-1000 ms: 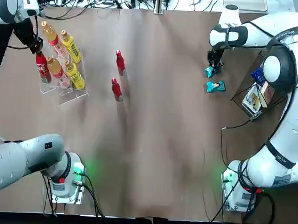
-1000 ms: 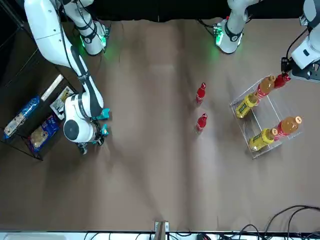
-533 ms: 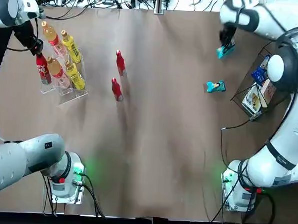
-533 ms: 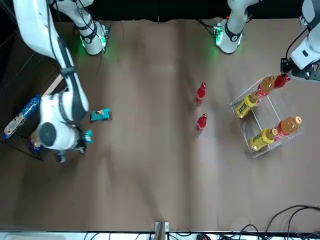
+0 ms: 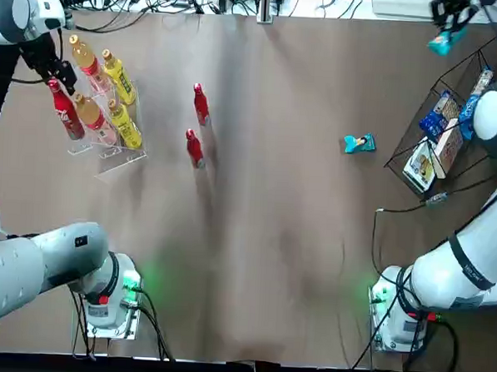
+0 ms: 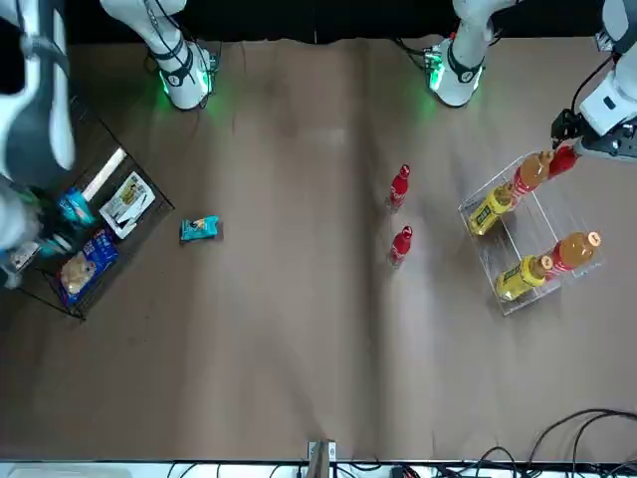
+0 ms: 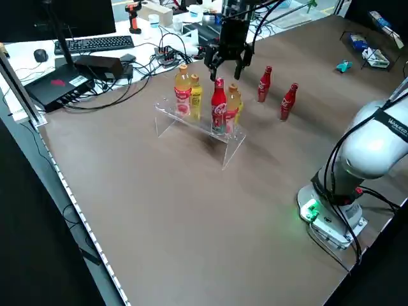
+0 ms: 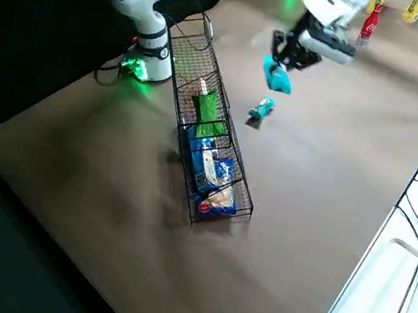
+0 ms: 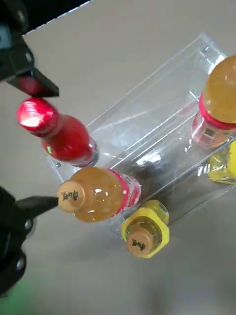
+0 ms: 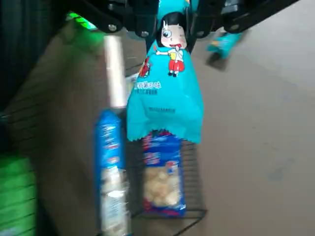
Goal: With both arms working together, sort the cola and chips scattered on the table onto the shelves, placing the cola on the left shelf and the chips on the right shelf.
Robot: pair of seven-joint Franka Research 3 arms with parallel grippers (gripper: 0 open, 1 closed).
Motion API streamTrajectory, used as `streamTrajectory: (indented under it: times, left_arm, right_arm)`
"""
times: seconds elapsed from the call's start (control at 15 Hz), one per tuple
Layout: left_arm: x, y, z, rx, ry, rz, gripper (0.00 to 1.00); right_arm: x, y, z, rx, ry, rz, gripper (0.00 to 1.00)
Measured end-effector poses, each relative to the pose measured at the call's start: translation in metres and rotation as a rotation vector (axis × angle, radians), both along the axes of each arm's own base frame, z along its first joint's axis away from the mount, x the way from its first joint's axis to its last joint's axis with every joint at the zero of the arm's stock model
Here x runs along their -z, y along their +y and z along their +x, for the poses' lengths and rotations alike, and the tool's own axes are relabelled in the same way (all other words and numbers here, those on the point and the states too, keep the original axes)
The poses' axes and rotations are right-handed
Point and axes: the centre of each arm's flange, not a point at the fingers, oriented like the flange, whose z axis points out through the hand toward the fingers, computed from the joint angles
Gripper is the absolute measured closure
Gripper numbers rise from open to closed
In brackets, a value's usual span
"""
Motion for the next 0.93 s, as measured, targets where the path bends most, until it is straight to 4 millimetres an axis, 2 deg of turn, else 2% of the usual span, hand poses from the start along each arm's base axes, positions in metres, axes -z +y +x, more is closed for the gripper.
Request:
streamTrajectory:
  times: [0.13, 0.33, 0.47, 0.53, 0.6, 0.67, 0.8, 0.93]
  left_arm:
    - [-0.009, -0.002, 0.000, 0.003, -0.009, 0.005, 0.00]
    - [-0.015, -0.006, -0.001, 0.007, -0.010, 0.008, 0.00]
    - [-0.017, -0.007, -0.001, 0.009, -0.012, 0.009, 0.00]
    - [-0.024, -0.011, 0.002, 0.014, -0.028, 0.012, 0.00]
    - [-0.029, -0.017, 0.006, 0.013, -0.042, 0.009, 0.00]
    - [-0.036, -0.029, 0.009, 0.000, -0.054, -0.013, 0.00]
    - [-0.052, -0.069, 0.020, -0.043, -0.064, -0.092, 0.00]
    - [-0.065, -0.124, 0.034, -0.090, -0.052, -0.132, 0.00]
  right_arm:
    - [-0.036, -0.028, -0.021, -0.050, 0.033, -0.020, 0.77]
    - [-0.074, -0.050, -0.043, -0.103, 0.044, -0.049, 0.77]
    - [-0.087, -0.070, -0.055, -0.112, 0.055, -0.043, 0.77]
    - [-0.090, -0.102, -0.069, -0.098, 0.101, -0.012, 0.77]
    - [-0.090, -0.120, -0.075, -0.080, 0.114, 0.000, 0.77]
    - [-0.088, -0.136, -0.080, -0.063, 0.123, 0.009, 0.79]
    - [-0.080, -0.156, -0.086, -0.039, 0.145, 0.023, 0.80]
    - [-0.069, -0.156, -0.086, -0.041, 0.165, 0.032, 0.80]
